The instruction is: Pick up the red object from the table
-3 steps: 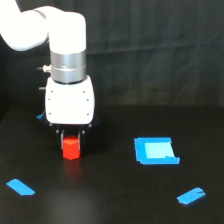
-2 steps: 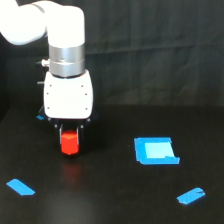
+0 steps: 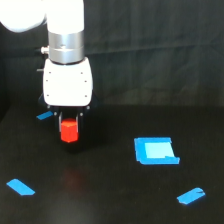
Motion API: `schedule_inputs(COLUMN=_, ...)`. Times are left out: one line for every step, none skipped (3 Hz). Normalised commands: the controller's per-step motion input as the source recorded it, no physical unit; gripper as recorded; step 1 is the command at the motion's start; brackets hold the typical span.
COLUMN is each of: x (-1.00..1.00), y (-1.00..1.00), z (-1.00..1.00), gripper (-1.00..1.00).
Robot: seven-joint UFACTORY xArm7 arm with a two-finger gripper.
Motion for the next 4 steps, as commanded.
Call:
schedule_inputs(x=0.07, y=-0.01, z=0.99, gripper=-0.87)
schedule_inputs(x=0.26, y=0.03, z=1.0, gripper=-1.0)
schedule_inputs(x=0.08, y=-0.01, z=0.94, gripper=-1.0)
schedule_inputs(x=0.11, y=-0.08, z=0.81, gripper=-1.0)
